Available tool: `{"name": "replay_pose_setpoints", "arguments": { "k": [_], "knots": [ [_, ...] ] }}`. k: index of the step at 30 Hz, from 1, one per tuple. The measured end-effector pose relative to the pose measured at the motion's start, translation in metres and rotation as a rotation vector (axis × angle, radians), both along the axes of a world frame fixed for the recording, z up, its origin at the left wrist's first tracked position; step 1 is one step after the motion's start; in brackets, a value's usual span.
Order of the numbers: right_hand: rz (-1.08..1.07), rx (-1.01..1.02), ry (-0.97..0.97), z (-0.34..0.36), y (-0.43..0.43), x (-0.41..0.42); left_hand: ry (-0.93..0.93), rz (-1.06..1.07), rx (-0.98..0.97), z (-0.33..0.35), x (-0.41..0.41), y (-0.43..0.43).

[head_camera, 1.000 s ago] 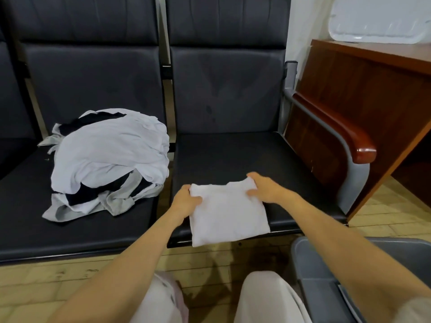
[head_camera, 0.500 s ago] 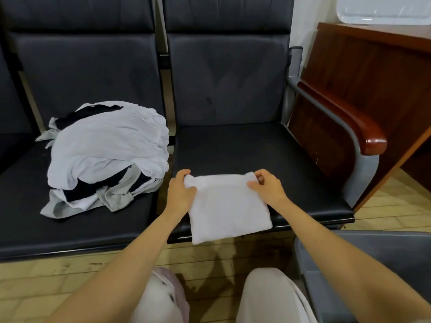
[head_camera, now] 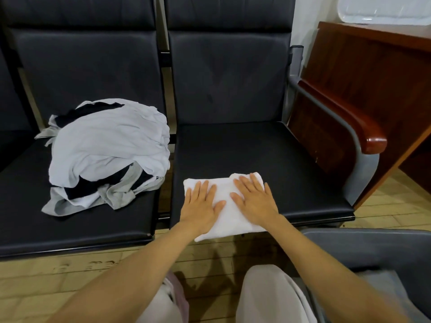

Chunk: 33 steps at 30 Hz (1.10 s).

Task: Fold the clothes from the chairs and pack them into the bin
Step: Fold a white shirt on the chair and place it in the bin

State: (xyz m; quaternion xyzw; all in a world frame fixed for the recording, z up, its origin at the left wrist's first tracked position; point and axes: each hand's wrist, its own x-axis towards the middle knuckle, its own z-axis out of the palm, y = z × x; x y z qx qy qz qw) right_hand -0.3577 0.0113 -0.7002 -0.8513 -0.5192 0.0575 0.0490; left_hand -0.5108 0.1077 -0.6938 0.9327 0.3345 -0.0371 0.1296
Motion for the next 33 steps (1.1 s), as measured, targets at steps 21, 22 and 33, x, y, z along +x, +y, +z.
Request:
{"name": "replay_pose_setpoints", "arguments": {
  "k": [21,22,33],
  "knots": [
    [-0.537,0.546,0.262,0.014,-0.102,-0.010,-0.553,0.312,-0.584,0.041,0.015,-0.047],
    [-0.556,0.593,0.280,0.017,-0.119,-0.003,-0.562,0.284,-0.611,0.045,0.025,-0.058],
    [-1.011,0.663,0.307,-0.012,-0.349,0.071,-0.203,-0.338,-0.713,0.018,0.201,-0.241]
  ]
}}
